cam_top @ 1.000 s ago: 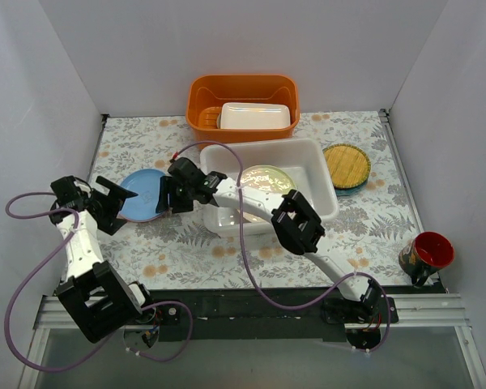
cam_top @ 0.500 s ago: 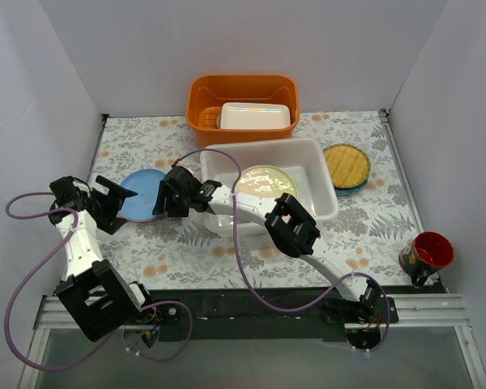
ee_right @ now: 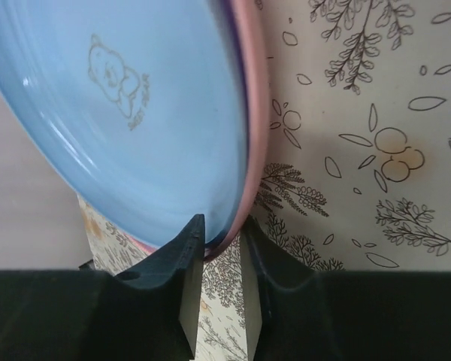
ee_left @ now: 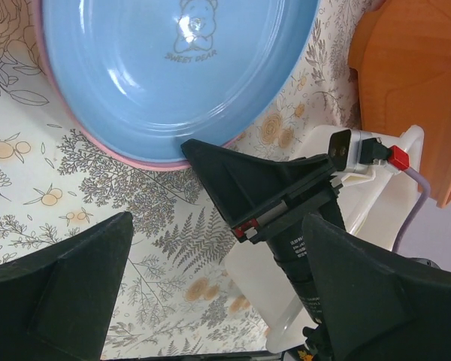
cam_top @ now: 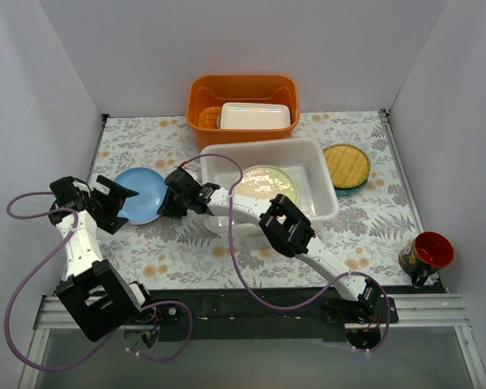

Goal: Place the plates into the plastic bin on the countertop
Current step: Pick up the plate at the center of the board.

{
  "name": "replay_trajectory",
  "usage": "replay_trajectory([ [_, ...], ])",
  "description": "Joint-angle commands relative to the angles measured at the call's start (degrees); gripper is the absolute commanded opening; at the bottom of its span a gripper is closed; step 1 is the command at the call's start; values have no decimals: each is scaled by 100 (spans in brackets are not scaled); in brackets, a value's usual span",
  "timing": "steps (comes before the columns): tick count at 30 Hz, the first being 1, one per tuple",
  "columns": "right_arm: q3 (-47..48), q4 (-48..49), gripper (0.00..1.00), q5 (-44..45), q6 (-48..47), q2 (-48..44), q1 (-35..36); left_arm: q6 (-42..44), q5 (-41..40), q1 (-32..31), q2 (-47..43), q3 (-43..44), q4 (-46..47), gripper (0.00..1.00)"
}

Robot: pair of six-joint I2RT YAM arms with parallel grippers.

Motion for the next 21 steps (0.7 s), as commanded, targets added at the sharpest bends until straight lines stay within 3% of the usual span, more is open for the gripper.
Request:
replay_trajectory([
  [1,-205,183,26,87,6,-139,12,75,90,31,-196,-13,31,95],
  [6,-251,69,8,122,-336,-316,3,49,-130,23,-389,119,-145,95],
  [9,-391,-63,3,210,-512,-482,3,31,-533,31,-626,268,-285,95],
  [13,-865,7,1,342,-662,-833,3,13,-868,31,-820,426,-409,95],
  [21,-673,-204,1,369,-847,-949,-76,22,-1325,23,-1093,593,-567,95],
])
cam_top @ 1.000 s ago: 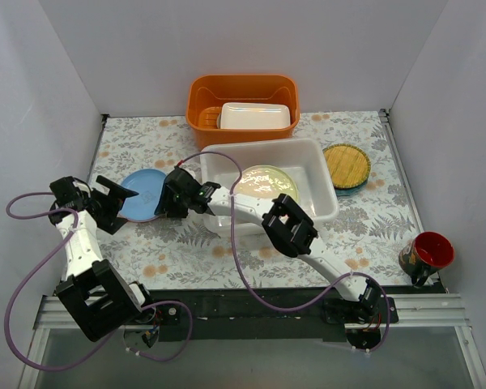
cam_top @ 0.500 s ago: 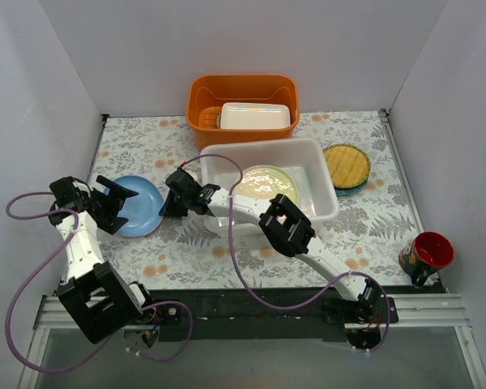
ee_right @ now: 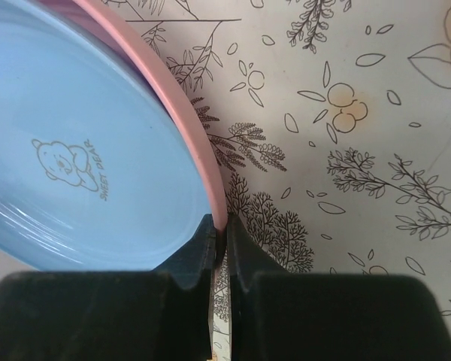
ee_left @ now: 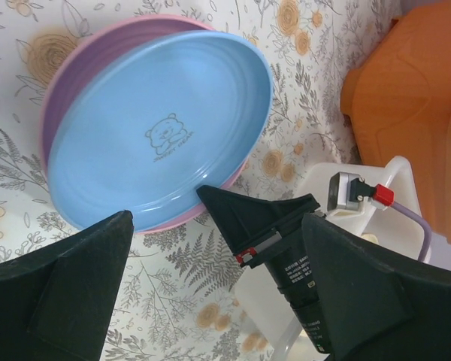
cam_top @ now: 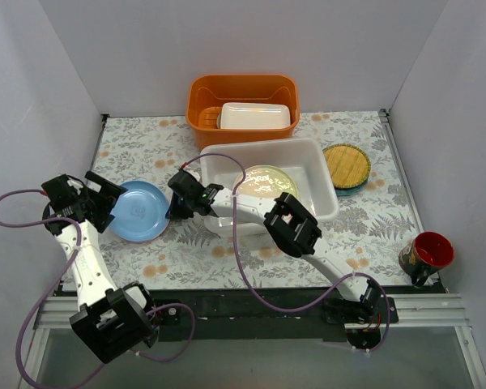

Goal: Place the plates into the plastic bin on the countertop
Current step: Pick up the plate at the center of the board.

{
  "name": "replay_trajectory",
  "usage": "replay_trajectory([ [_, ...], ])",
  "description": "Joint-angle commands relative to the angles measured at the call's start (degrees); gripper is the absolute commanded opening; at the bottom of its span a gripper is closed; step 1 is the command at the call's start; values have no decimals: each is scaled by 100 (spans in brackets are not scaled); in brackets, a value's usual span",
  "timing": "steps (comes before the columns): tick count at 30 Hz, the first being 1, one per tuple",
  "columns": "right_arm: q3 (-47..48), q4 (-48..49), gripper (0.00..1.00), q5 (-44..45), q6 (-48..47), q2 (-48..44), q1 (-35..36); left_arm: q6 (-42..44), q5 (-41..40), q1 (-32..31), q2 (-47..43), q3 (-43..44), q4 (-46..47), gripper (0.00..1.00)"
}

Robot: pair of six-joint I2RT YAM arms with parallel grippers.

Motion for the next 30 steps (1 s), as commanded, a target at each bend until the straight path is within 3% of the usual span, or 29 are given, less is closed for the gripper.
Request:
replay_trajectory([
  [1,129,-136,1,179,-266,-385,-85,96,-608,23,-207,246,-217,95],
  [15,-64,13,1,-235,-327,-270,-199,580,-1601,-30,20,87,-165,94],
  [30,-178,172,1,-762,-380,-244,-357,826,-1488,-65,1286,308,652,94],
])
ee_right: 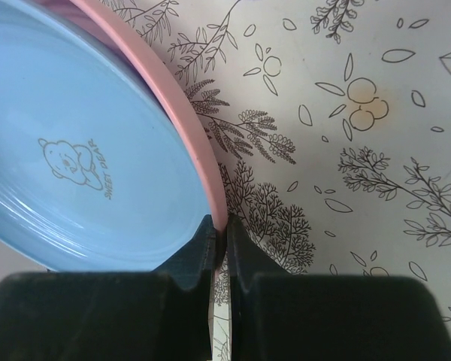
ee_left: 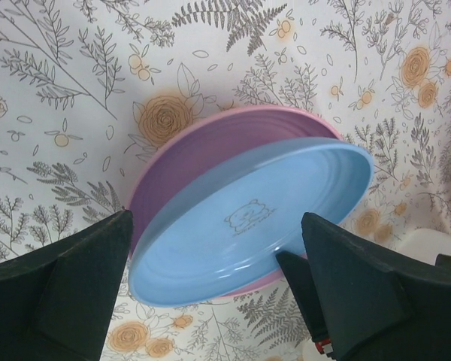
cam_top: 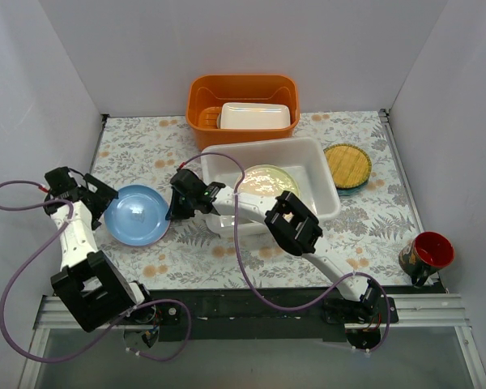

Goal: Place the plates into the plastic bin on the countertop
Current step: Pick up the plate at the center of the board.

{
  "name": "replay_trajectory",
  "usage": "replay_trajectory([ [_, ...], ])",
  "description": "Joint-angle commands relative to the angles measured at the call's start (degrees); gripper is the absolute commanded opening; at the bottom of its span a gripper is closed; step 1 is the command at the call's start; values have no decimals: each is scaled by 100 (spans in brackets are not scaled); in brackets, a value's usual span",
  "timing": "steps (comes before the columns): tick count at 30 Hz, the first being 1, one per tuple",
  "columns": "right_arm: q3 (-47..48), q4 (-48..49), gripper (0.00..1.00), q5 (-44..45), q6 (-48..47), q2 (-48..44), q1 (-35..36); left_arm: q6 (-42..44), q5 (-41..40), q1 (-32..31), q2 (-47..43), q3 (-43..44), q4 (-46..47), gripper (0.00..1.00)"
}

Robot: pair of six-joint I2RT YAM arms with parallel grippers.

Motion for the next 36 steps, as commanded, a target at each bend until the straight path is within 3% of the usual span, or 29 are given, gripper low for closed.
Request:
replay_trajectory([
  [1,-97,95,1,-231,-11,-216,-261,164,-11,-37,71,17,484,94],
  [12,-53,113,1,-380,-63,-180,-314,199,717,-169,-60,-422,1064,91],
  [19,228,104,1,-626,-63,30,-314,234,1447,-248,45,-607,1232,84],
  [25,412,69,1,-758,-81,145,-305,129,2045,-265,-306,-660,1407,69],
  [31,430,209,1,-942,-125,198,-296,111,2810,-371,-518,-888,1653,66],
  [36,500,394,1,-1127,-125,268,-288,199,2767,-503,-439,-915,1592,66],
])
